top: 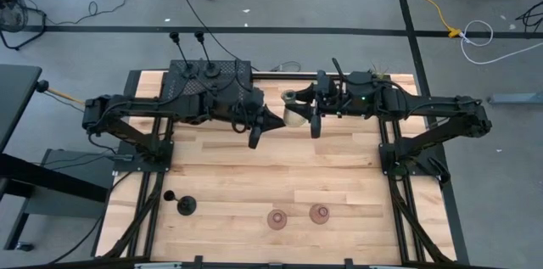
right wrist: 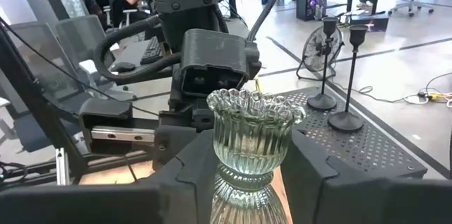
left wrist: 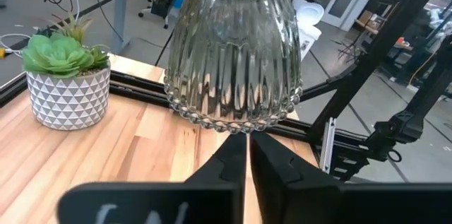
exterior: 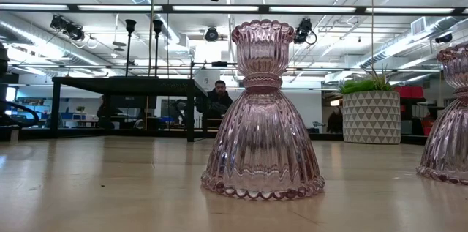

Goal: Pick & Place candle stick holders
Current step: Put the green glass candle holder on the shelf

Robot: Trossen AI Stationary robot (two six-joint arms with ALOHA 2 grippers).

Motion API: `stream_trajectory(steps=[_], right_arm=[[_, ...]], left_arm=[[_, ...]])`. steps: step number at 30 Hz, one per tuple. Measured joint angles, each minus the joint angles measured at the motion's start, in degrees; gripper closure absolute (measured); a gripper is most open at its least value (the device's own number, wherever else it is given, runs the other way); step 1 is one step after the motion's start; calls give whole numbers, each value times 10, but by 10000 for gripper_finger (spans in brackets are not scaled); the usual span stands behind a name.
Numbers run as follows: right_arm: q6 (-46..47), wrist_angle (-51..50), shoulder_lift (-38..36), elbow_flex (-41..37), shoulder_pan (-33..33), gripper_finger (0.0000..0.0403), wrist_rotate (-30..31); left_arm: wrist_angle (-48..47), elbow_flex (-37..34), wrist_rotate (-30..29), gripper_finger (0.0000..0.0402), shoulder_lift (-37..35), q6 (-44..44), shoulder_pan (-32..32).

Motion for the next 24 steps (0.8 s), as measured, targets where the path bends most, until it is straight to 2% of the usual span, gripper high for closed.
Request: stream_trajectory(steps=[4, 15, 19, 24], right_arm=[[-1, -8, 0, 0, 0, 281, 2], [-4, -9, 1, 0, 0, 283, 2], [-5, -6, 1, 0, 0, 284, 5], [-8, -9, 1, 0, 0, 284, 6]], left_arm=[[-1, 0, 0, 339, 0, 4, 3], [-3, 1, 8, 200, -8, -1, 16], [-5, 1, 9, 174, -16, -5, 23], [-7, 1, 3, 166, -17, -2, 30]])
